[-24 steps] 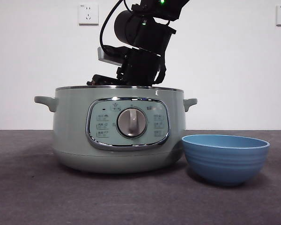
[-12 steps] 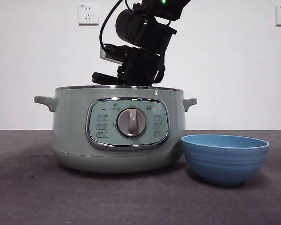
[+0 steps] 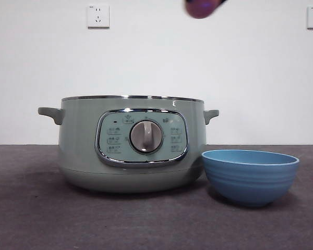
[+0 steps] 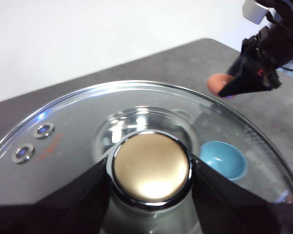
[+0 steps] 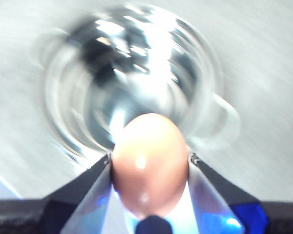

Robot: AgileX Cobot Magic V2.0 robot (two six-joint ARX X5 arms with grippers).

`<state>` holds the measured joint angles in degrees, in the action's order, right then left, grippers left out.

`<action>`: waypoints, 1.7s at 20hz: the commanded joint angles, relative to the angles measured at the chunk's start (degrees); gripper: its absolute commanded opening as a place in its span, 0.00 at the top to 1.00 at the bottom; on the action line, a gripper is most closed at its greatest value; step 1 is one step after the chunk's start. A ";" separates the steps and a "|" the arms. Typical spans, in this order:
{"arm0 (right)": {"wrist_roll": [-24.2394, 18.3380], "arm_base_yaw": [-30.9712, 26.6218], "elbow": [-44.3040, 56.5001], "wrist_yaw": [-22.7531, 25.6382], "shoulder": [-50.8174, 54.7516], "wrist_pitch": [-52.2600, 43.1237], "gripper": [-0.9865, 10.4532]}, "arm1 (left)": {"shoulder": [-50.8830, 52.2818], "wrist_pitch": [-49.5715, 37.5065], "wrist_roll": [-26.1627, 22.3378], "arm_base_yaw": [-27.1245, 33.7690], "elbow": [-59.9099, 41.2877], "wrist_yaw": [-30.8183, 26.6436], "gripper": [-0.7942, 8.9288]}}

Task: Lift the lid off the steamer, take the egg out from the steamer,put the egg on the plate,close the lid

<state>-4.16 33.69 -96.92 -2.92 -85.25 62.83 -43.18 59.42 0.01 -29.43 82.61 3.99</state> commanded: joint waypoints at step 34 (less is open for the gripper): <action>-0.57 -5.79 42.99 -7.50 -8.33 -32.09 0.57 | -15.52 -13.86 -1.64 -0.33 0.72 5.16 0.93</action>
<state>-5.37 27.75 -54.28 -10.31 -93.12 30.46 -59.18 48.27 -0.67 -29.65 82.61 8.69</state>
